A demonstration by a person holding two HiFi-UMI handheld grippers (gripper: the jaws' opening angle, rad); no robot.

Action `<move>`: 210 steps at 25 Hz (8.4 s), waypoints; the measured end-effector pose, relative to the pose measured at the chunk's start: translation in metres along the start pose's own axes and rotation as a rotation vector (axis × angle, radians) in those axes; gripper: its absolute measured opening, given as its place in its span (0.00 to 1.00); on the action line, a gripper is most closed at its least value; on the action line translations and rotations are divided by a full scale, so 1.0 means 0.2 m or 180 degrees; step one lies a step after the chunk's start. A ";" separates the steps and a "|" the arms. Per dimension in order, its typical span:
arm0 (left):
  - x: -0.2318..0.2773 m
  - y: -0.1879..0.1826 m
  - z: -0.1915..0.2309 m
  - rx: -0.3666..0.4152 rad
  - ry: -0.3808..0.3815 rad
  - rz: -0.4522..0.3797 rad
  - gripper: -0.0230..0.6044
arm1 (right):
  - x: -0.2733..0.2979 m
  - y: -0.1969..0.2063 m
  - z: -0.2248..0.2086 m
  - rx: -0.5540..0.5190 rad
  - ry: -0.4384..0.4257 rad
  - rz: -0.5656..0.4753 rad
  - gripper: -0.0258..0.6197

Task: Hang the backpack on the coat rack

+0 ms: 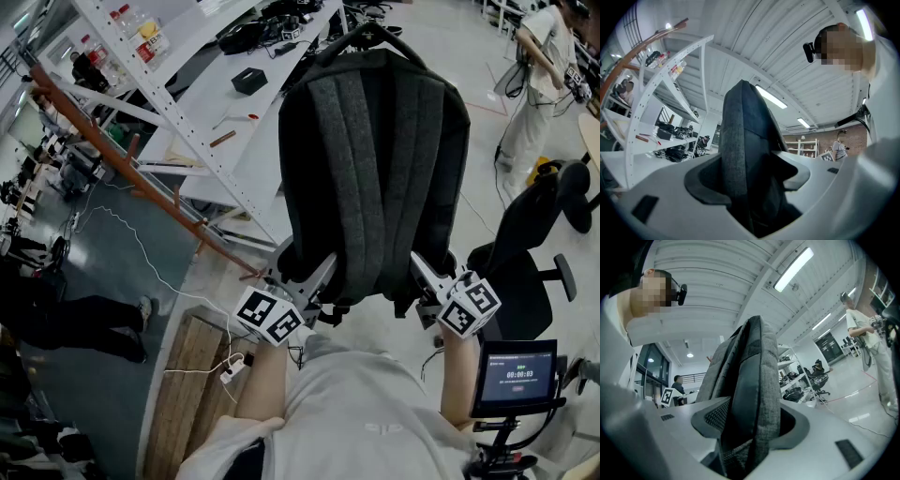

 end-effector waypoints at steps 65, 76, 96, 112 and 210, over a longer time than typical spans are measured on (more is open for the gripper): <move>-1.50 -1.16 1.07 0.1302 -0.2670 -0.1213 0.49 | 2.58 -0.10 1.56 -0.0253 -0.3122 -0.0011 0.43; -1.31 -1.11 1.22 0.1186 -0.2305 -0.1117 0.49 | 2.55 -0.10 1.31 -0.0267 -0.2737 -0.0052 0.43; -1.24 -0.99 1.38 0.0887 -0.2221 -0.1040 0.49 | 2.61 0.01 1.18 -0.0241 -0.2561 0.0178 0.43; -1.26 -0.87 1.46 0.0930 -0.2360 -0.1033 0.49 | 2.66 0.15 1.15 -0.0221 -0.2448 0.0245 0.43; -0.98 -0.92 1.17 0.1077 -0.1959 -0.1004 0.05 | 2.45 -0.02 1.45 0.0132 -0.3356 -0.0196 0.06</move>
Point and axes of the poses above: the fingertips, and each gripper's own axes: x forward along the fingers, z to its left, y out of its underside, the point moved 10 cm from there along -x, backward along the fingers, and after that the axes turned 2 degrees about y, right-handed, at the moved point
